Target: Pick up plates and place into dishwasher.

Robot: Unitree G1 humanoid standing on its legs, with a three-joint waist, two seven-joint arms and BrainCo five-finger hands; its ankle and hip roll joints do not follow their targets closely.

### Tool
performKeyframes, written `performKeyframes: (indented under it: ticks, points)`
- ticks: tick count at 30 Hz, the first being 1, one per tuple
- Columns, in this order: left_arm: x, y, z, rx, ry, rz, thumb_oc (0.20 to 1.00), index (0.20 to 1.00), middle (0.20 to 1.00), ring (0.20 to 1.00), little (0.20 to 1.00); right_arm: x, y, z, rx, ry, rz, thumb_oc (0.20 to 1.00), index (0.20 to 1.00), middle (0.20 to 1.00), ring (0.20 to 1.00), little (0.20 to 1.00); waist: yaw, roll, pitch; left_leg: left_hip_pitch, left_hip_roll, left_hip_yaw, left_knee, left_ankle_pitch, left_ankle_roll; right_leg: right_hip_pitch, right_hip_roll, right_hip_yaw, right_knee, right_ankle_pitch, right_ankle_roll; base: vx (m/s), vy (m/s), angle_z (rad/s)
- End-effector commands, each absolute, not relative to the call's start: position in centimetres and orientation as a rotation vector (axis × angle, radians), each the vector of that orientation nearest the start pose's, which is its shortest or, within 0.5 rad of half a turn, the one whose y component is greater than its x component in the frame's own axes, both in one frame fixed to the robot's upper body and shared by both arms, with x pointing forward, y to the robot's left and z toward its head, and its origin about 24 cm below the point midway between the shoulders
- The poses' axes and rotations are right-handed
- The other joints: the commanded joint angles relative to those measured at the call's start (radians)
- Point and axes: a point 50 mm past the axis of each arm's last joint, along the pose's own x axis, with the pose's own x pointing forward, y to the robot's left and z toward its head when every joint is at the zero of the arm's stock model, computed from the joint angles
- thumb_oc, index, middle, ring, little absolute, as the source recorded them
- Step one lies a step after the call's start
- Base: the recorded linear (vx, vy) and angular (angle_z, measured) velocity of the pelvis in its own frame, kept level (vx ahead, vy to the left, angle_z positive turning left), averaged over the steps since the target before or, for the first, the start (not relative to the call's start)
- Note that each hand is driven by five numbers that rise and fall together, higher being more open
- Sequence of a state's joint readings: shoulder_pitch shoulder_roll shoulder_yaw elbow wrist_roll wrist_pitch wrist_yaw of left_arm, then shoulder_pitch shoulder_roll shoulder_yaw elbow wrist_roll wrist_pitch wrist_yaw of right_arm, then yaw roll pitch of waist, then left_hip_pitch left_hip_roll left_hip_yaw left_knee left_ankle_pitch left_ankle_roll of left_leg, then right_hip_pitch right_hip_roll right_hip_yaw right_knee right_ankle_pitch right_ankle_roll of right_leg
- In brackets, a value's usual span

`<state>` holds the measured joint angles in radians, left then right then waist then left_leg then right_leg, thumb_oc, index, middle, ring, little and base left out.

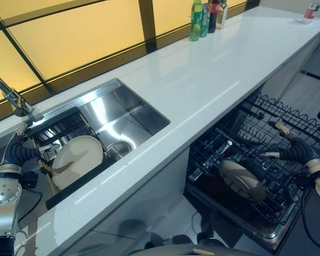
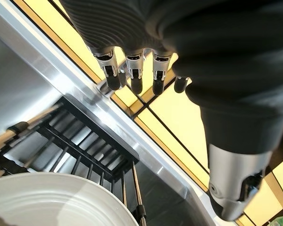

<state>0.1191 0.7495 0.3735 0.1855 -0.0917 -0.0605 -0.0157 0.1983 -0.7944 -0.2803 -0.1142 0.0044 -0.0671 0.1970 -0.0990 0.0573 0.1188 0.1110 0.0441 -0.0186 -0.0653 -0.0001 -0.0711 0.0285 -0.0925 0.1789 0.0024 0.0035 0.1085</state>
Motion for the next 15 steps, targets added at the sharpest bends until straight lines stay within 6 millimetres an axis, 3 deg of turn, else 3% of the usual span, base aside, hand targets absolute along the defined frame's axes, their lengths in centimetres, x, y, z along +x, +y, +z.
performKeyframes:
  ticks: [1,10,15]
  points:
    - [21.9,37.9,13.3,0.759,0.006,0.380,1.000,1.000,1.000,1.000,1.000,22.1,-30.3,18.3,-0.835,-0.330,-0.043,1.000,1.000,1.000,1.000,1.000,-0.012,-0.019,0.018,-0.096,-0.066,-0.017,0.102,-0.033,0.060,-0.102,0.015,-0.026,0.125,-0.015,0.007,0.01,0.107,-0.20]
    - [24.3,36.0,13.3,0.778,-0.056,0.407,1.000,1.000,1.000,1.000,1.000,22.1,-29.2,23.3,-0.679,-0.801,-0.346,1.000,1.000,1.000,1.000,1.000,-0.019,0.008,0.120,-0.216,-0.086,-0.002,0.146,-0.028,0.069,-0.228,-0.002,0.006,0.149,0.015,0.022,-0.10,0.117,-0.16]
    - [24.9,36.1,12.3,0.845,0.025,0.368,1.000,1.000,1.000,1.000,1.000,21.1,-28.5,24.9,-0.601,-0.978,-0.403,1.000,1.000,1.000,1.000,1.000,-0.020,0.019,0.132,-0.242,-0.097,0.010,0.164,-0.029,0.072,-0.250,-0.017,0.006,0.155,0.020,0.031,0.01,0.130,-0.06]
